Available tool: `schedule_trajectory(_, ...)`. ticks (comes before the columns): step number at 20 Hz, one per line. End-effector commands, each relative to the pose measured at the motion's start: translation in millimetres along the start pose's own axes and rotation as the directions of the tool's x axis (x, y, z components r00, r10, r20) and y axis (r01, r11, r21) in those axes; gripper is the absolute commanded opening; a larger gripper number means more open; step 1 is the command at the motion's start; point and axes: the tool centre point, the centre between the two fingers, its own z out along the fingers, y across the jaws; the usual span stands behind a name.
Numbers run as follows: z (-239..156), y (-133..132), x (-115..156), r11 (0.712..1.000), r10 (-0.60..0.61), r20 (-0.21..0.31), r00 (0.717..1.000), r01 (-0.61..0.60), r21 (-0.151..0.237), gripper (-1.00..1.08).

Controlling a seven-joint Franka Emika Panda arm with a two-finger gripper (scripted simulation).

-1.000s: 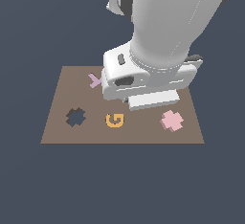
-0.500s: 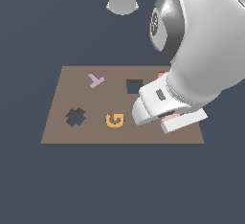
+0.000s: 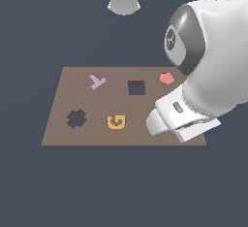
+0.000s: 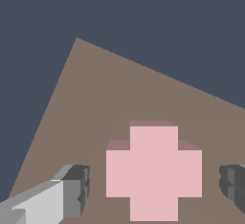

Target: Insert a designated object into the corresponding slot on a board.

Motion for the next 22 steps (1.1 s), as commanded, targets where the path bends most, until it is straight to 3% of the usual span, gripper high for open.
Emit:
schedule_trajectory(1,1,0,1,1.0,-0.003,-0.001,1.0,0.003,0.0,1.0)
schedule_trajectory(15,20,0,1,1.0,-0.002,-0.001,1.0,0.002,-0.001,1.0)
schedule_trajectory(16,20,0,1,1.0,-0.002,-0.001,1.0,0.002,-0.001,-1.0)
schedule_trajectory(22,20,0,1,1.0,-0.002,-0.001,1.0,0.002,-0.001,-1.0)
